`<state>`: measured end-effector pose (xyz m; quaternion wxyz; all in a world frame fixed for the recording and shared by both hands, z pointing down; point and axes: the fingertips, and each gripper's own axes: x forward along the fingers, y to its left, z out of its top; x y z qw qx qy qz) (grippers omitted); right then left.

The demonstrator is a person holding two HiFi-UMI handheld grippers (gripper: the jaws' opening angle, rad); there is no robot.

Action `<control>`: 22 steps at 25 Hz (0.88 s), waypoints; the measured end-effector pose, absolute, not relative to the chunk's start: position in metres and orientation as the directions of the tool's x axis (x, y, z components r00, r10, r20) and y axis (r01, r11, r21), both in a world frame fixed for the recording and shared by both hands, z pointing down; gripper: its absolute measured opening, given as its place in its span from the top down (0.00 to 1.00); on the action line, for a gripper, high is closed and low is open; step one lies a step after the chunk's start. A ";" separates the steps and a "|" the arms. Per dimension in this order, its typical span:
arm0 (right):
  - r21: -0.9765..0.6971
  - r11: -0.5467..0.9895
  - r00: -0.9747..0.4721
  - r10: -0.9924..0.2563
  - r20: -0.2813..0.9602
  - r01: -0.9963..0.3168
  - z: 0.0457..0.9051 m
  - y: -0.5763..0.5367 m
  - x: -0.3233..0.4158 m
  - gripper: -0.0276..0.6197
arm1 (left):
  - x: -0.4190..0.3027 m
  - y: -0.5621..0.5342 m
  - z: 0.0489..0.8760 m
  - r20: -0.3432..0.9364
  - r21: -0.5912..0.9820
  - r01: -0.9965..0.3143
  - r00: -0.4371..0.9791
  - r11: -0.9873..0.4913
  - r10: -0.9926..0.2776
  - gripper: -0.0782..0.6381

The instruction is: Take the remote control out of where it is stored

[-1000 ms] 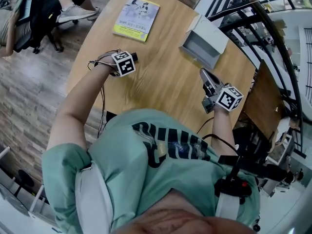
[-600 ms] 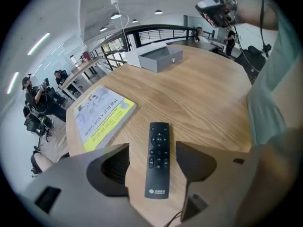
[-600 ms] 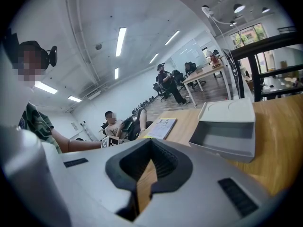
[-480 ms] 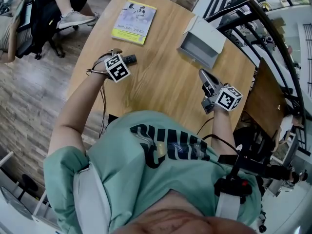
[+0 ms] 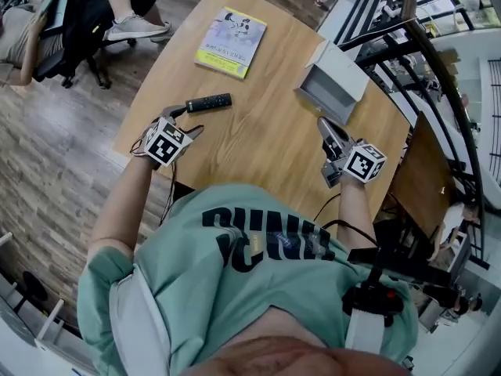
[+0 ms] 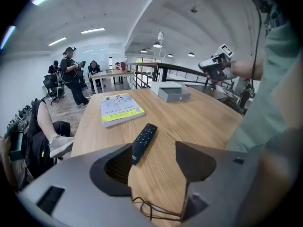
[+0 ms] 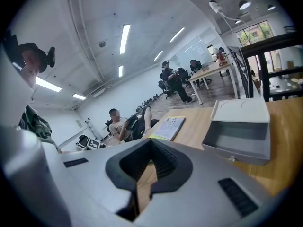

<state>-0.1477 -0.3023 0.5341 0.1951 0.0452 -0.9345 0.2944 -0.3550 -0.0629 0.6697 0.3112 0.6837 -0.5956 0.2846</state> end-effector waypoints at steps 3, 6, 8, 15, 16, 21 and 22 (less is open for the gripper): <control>-0.529 0.831 -0.915 0.065 0.399 -0.172 0.536 -0.290 -0.171 0.96 | -0.346 -0.040 0.656 0.664 0.164 -0.980 0.195 -0.114 -0.722 0.49; -0.525 0.840 -0.908 0.103 0.407 -0.140 0.537 -0.280 -0.200 0.96 | -0.350 -0.026 0.637 0.542 0.229 -0.968 0.215 -0.104 -0.813 0.55; -0.525 0.842 -0.904 0.126 0.408 -0.120 0.537 -0.271 -0.223 0.96 | -0.363 -0.018 0.624 0.474 0.263 -0.961 0.205 -0.085 -0.856 0.64; -0.506 0.858 -0.886 0.161 0.434 -0.092 0.537 -0.226 -0.285 0.96 | -0.413 0.022 0.598 0.283 0.381 -0.920 0.213 -0.094 -0.935 0.88; -0.503 0.858 -0.887 0.153 0.436 -0.099 0.536 -0.222 -0.290 0.96 | -0.419 0.027 0.596 0.266 0.386 -0.916 0.227 -0.112 -0.937 0.88; -0.499 0.856 -0.890 0.118 0.441 -0.134 0.532 -0.205 -0.311 0.96 | -0.445 0.051 0.585 0.211 0.381 -0.907 0.275 -0.180 -0.938 0.89; -0.496 0.856 -0.892 0.105 0.440 -0.144 0.529 -0.204 -0.311 0.96 | -0.447 0.053 0.583 0.204 0.379 -0.904 0.291 -0.199 -0.935 0.89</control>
